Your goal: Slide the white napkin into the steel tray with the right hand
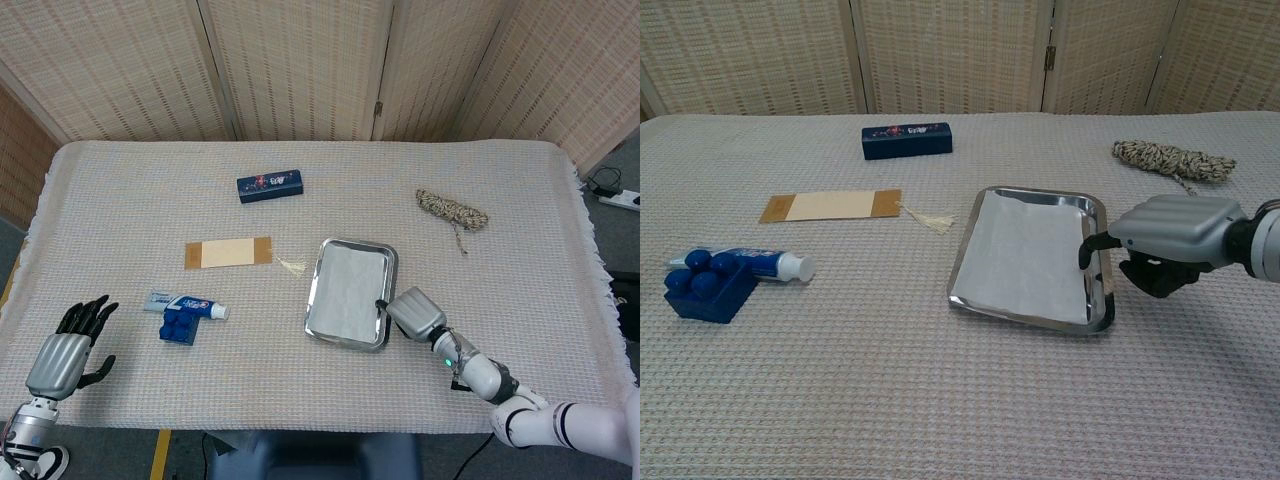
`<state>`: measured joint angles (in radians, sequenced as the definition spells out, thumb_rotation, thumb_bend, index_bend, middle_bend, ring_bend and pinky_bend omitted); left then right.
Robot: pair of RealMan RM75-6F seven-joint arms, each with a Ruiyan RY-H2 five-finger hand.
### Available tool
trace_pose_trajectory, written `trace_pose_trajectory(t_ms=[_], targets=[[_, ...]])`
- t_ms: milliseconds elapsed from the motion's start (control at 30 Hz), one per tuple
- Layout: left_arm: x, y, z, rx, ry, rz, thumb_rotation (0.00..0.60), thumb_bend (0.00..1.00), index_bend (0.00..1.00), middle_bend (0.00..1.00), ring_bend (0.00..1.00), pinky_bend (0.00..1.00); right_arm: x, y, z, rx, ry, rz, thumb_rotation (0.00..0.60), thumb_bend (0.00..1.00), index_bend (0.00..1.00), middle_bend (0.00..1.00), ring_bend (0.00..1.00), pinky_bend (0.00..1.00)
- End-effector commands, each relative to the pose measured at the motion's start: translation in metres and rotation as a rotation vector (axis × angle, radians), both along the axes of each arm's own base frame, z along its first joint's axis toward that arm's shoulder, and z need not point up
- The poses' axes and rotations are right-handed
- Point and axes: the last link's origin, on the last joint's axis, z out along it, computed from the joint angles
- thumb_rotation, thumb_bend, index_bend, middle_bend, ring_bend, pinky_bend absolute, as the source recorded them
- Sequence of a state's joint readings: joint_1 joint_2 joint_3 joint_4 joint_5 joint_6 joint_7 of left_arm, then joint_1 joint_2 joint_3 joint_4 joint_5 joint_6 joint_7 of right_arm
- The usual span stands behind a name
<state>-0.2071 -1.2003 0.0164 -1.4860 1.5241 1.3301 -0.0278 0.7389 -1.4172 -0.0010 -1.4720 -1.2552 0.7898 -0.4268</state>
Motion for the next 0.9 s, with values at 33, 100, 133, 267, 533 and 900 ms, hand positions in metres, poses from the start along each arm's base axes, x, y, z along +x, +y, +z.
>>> trace_pose_trajectory(t_ms=[33,100,133,267,533,900], targets=[[0.0,0.0,0.001,0.003,0.001,0.001,0.6,0.44,0.0,0.0,0.0,0.0,0.0,0.004,0.013,-0.031,-0.017,0.025,0.6,0.95,0.27,1.0,1.0,1.0],[-0.001,0.0,0.001,0.004,0.003,0.003,0.6,0.44,0.0,0.0,0.0,0.0,-0.001,0.007,0.026,-0.06,-0.033,0.033,0.6,0.95,0.27,1.0,1.0,1.0],[-0.001,0.0,0.001,0.003,0.004,0.004,0.6,0.44,0.0,0.0,0.0,0.0,-0.002,0.009,0.031,-0.073,-0.04,0.036,0.6,0.95,0.27,1.0,1.0,1.0],[0.0,0.0,-0.001,-0.001,0.008,0.001,0.6,0.44,0.0,0.0,0.0,0.0,-0.003,0.017,0.057,-0.14,-0.115,0.036,0.6,0.95,0.27,1.0,1.0,1.0],[0.0,0.0,-0.003,-0.005,0.017,-0.001,0.6,0.44,0.0,0.0,0.0,0.0,-0.032,0.054,0.094,-0.382,-0.46,0.032,0.6,0.94,0.09,0.55,0.62,0.58],[0.008,-0.006,-0.004,0.01,0.009,-0.066,0.6,0.44,0.0,0.0,0.0,0.0,-0.089,0.14,0.147,-0.671,-0.321,-0.113,0.6,0.68,0.0,0.0,0.02,0.04]])
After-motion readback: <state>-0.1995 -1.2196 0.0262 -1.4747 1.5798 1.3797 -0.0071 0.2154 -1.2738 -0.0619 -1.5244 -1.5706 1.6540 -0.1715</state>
